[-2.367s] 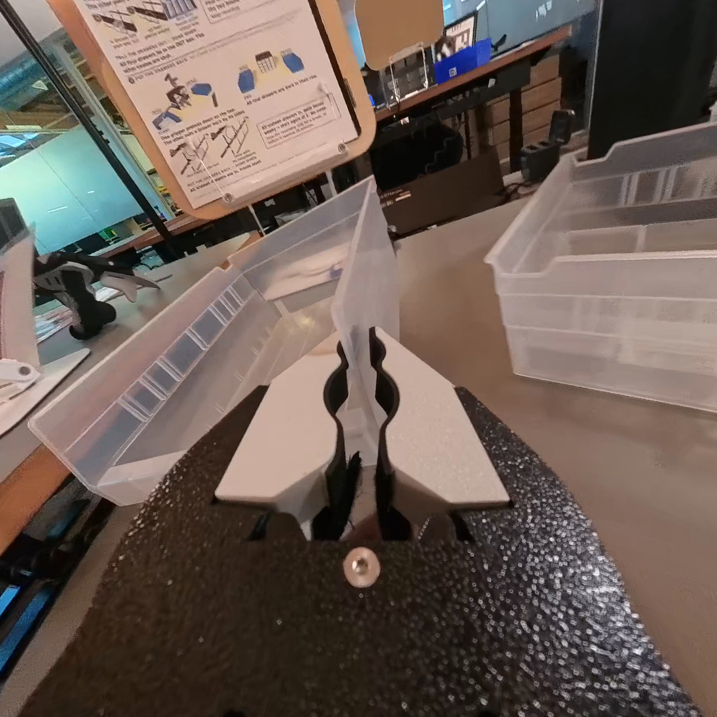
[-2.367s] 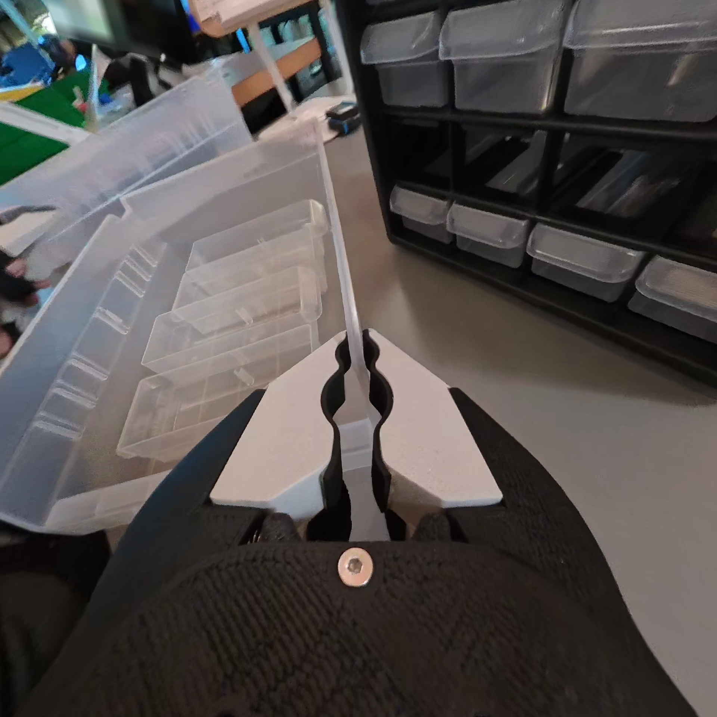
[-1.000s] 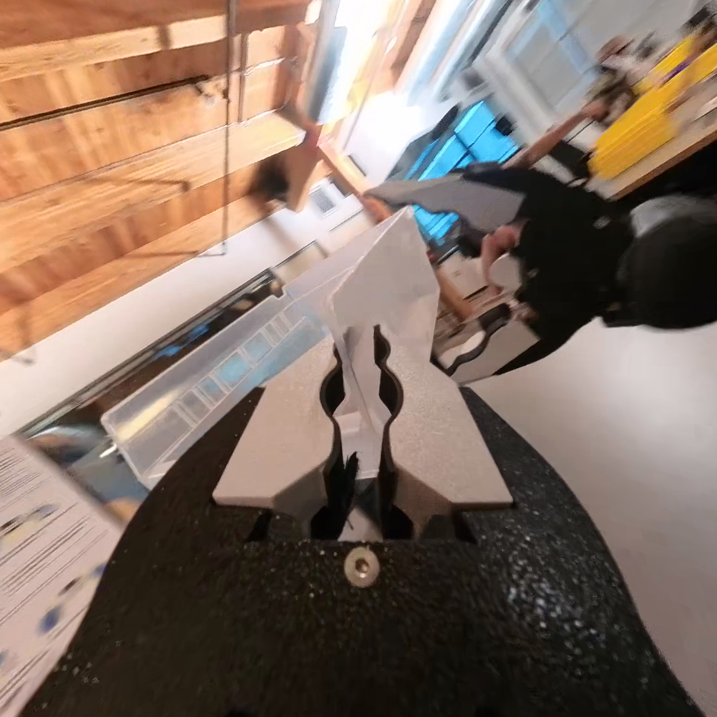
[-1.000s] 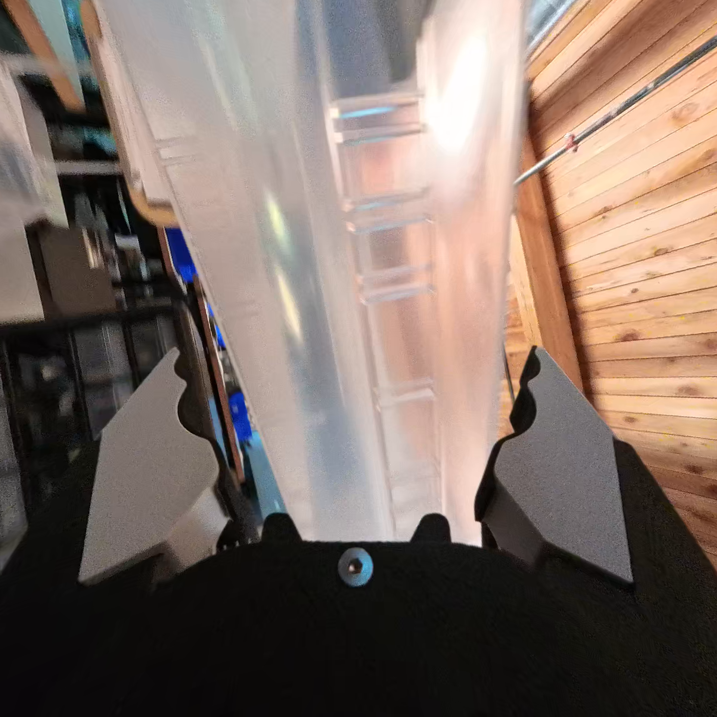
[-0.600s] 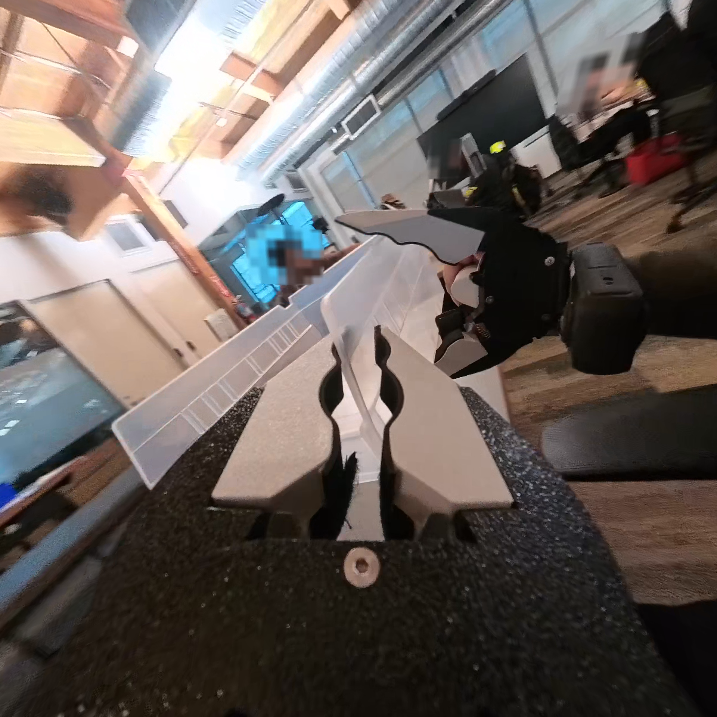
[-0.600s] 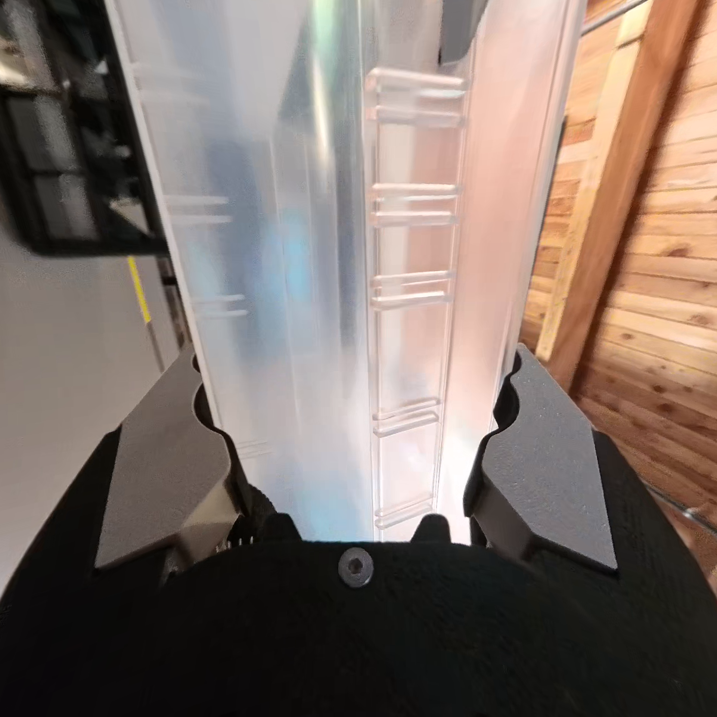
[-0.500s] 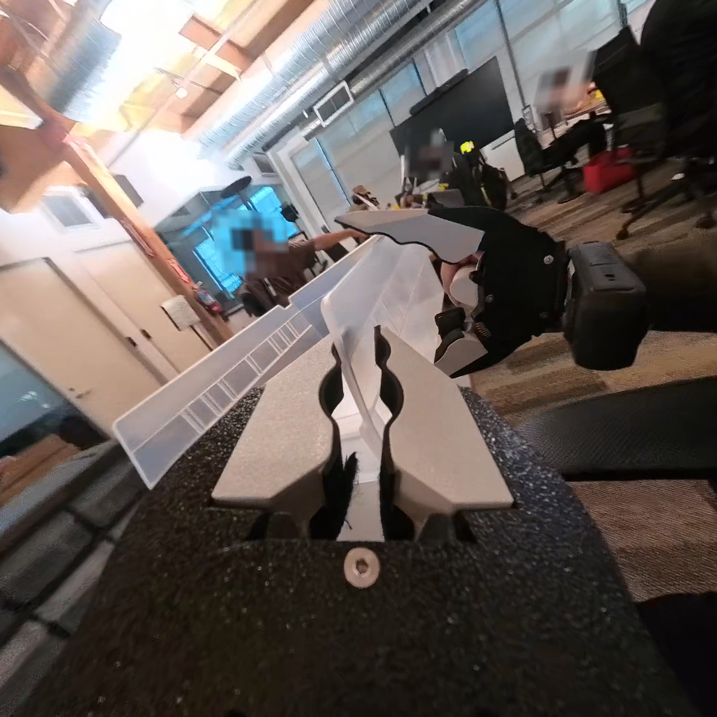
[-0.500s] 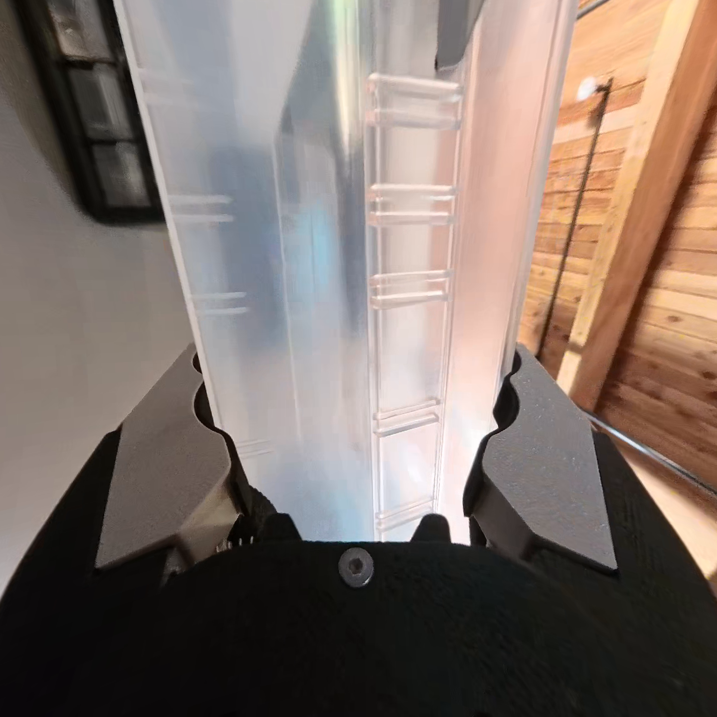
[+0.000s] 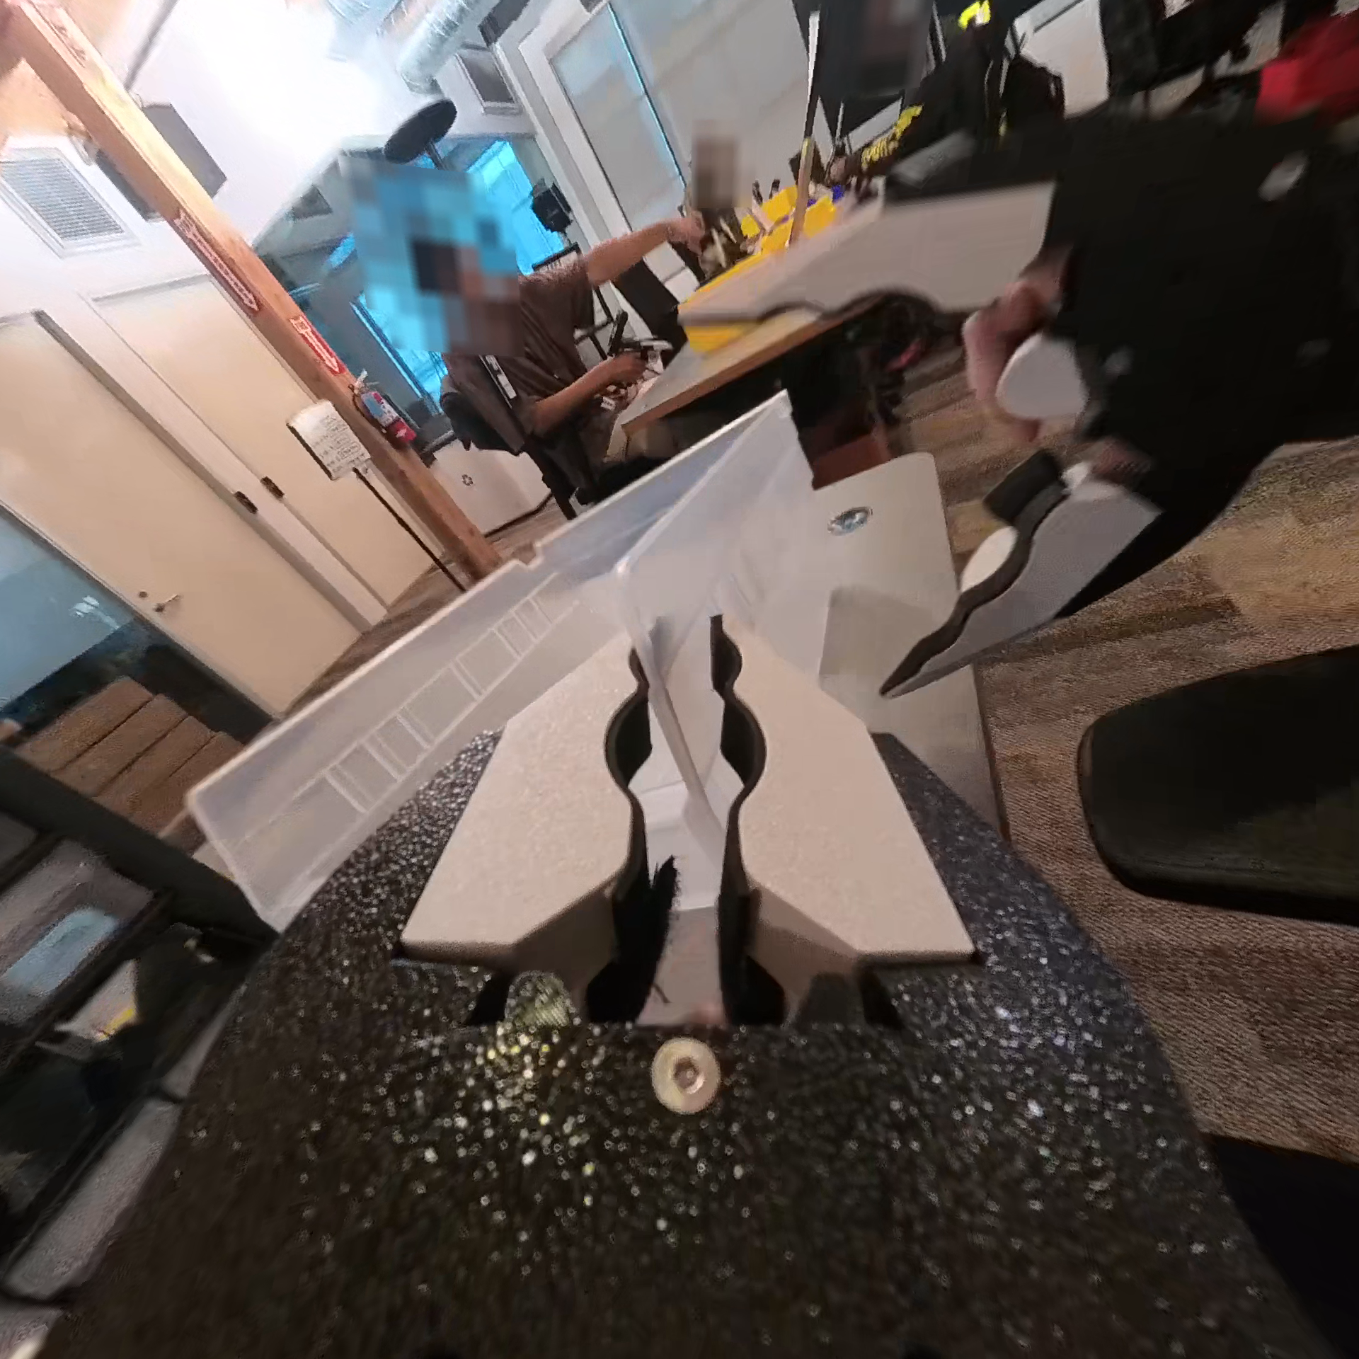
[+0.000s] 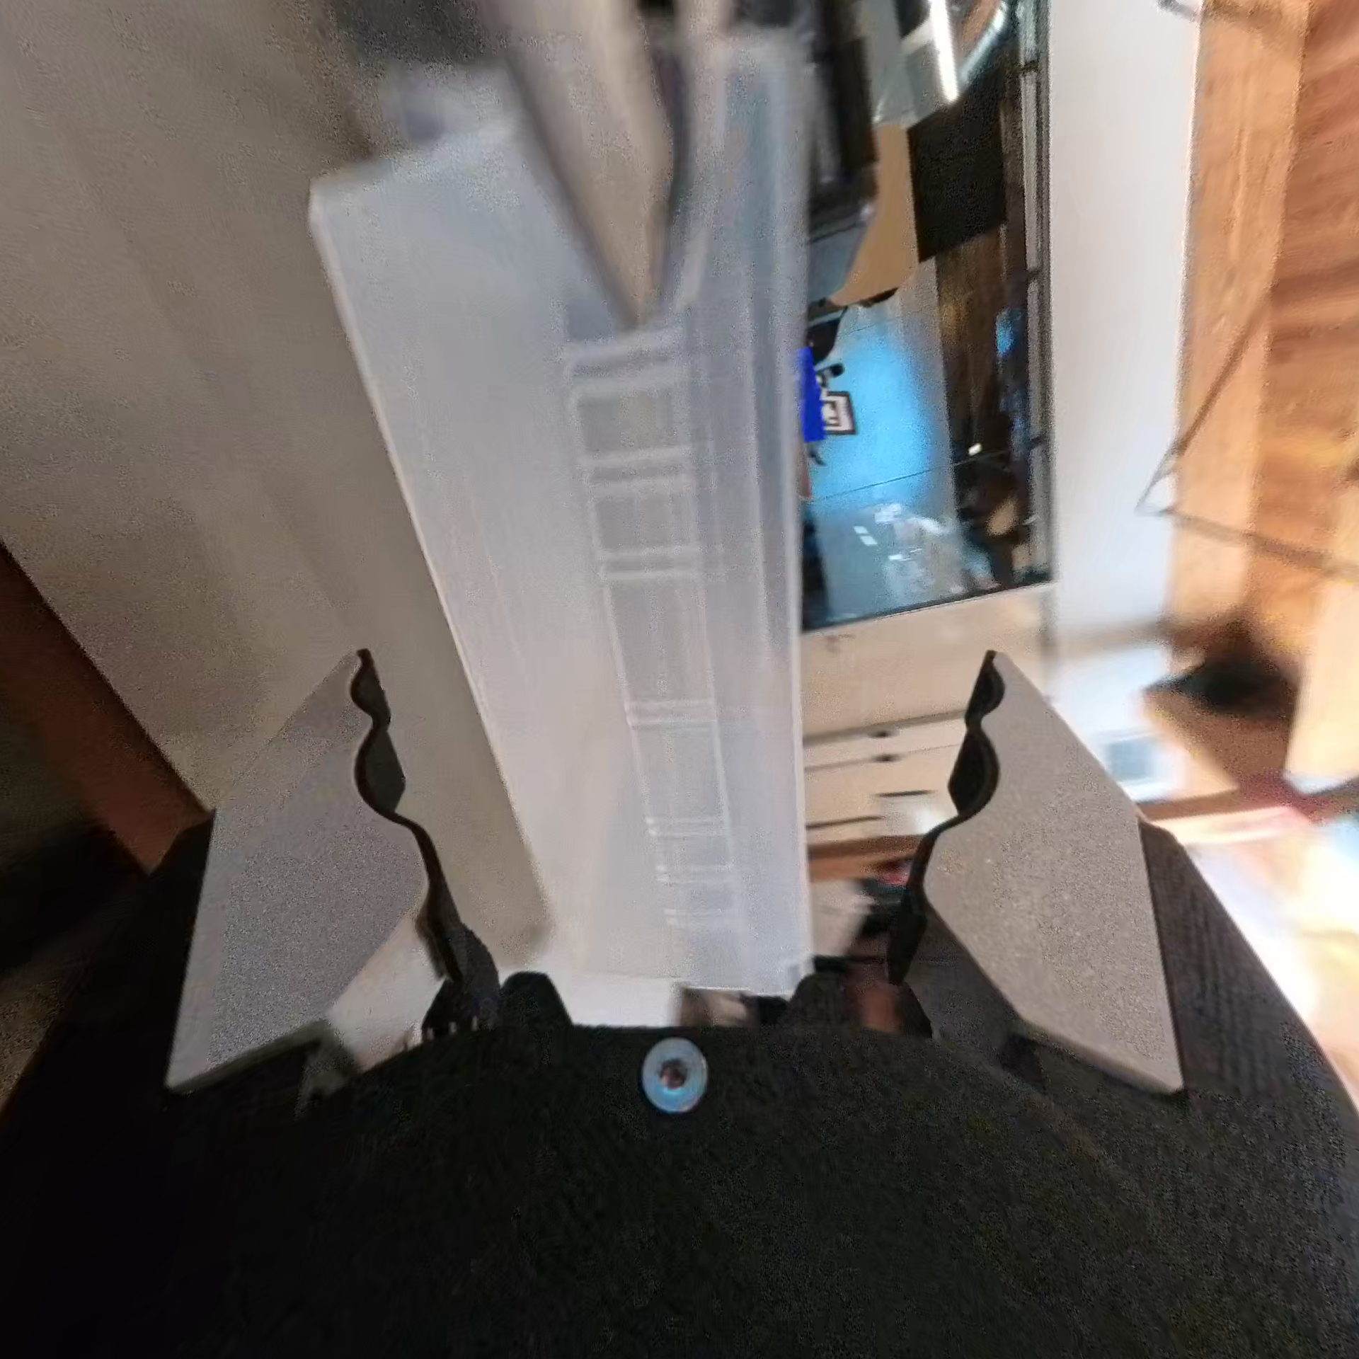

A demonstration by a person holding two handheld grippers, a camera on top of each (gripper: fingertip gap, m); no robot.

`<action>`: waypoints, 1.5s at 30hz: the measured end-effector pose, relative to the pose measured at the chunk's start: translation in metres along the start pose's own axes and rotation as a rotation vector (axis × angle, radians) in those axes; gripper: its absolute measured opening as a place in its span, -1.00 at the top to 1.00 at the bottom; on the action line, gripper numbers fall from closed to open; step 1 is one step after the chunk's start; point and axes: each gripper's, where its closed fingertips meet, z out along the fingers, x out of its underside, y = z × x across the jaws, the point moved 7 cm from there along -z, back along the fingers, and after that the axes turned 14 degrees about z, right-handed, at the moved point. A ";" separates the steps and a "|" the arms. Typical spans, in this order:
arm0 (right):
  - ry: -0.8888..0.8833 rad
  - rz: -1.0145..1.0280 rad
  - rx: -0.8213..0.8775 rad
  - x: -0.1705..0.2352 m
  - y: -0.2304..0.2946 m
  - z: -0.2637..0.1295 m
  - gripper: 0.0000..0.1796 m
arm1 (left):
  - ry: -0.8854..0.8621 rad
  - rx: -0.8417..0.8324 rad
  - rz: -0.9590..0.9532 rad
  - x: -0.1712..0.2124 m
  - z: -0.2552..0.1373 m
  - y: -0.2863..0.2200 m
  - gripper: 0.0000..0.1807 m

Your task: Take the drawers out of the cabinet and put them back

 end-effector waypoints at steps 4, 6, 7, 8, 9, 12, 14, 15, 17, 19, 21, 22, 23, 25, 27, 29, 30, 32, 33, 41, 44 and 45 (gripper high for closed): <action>-0.096 0.554 -0.035 -0.001 -0.016 -0.011 -0.50 | 0.045 0.051 -0.160 0.021 0.024 -0.012 0.96; -0.086 0.750 -0.003 0.002 -0.024 -0.012 -0.41 | 0.069 0.066 -0.219 0.028 0.033 -0.016 0.99; -0.078 0.838 0.023 0.003 -0.028 -0.011 -0.38 | 0.078 0.079 -0.226 0.030 0.037 -0.018 0.99; -0.088 0.941 0.034 0.003 -0.030 -0.010 -0.38 | 0.072 0.084 -0.217 0.031 0.039 -0.020 0.99; -0.131 1.068 0.025 -0.001 -0.032 -0.009 -0.38 | 0.056 0.084 -0.199 0.031 0.040 -0.021 0.97; -0.168 1.361 0.111 -0.004 -0.033 -0.005 -0.46 | -0.019 0.044 -0.217 0.022 0.026 -0.012 0.69; -0.094 1.424 0.235 -0.005 -0.026 -0.001 -0.57 | -0.036 0.037 -0.270 0.014 0.008 0.002 0.35; -0.061 1.432 0.274 -0.008 -0.020 0.003 -0.66 | -0.051 0.029 -0.292 0.009 -0.005 0.011 0.24; -0.004 1.400 0.278 -0.023 -0.003 0.015 -0.74 | -0.078 0.010 -0.320 -0.001 -0.040 0.032 0.14; 0.043 1.295 0.251 -0.038 0.011 0.029 -0.77 | -0.056 -0.011 -0.283 -0.010 -0.085 0.054 0.09; 0.119 1.157 0.271 -0.043 0.016 0.038 -0.78 | -0.003 -0.103 -0.192 -0.012 -0.135 0.079 0.08; 0.149 1.109 0.288 -0.041 0.016 0.042 -0.77 | 0.045 -0.162 -0.160 -0.008 -0.159 0.092 0.09; 0.173 1.085 0.303 -0.036 0.016 0.045 -0.75 | 0.106 -0.215 -0.146 -0.001 -0.181 0.102 0.08; 0.234 1.092 0.334 -0.021 0.018 0.048 -0.66 | 0.257 -0.315 -0.184 0.021 -0.223 0.119 0.05; 0.265 1.171 0.346 -0.009 0.020 0.045 -0.64 | 0.404 -0.414 -0.303 0.044 -0.264 0.125 0.04; 0.298 1.176 0.398 0.000 0.016 0.036 -0.53 | 0.553 -0.507 -0.442 0.066 -0.304 0.120 0.06; 0.315 1.160 0.429 0.004 0.013 0.031 -0.50 | 0.623 -0.552 -0.496 0.074 -0.323 0.115 0.03; 0.344 1.167 0.470 0.017 0.009 0.023 -0.44 | 0.727 -0.647 -0.576 0.085 -0.358 0.107 -0.03; 0.352 1.186 0.481 0.024 0.006 0.020 -0.42 | 0.745 -0.691 -0.614 0.089 -0.372 0.104 -0.04; 0.409 1.279 0.483 0.068 -0.010 0.027 0.34 | 0.769 -0.642 -0.877 0.118 -0.392 0.068 -0.24; 0.397 1.323 0.462 0.071 -0.016 0.042 0.47 | 0.744 -0.645 -0.921 0.127 -0.392 0.067 -0.18; 0.406 1.318 0.467 0.073 -0.018 0.046 0.48 | 0.736 -0.648 -0.931 0.129 -0.392 0.067 -0.15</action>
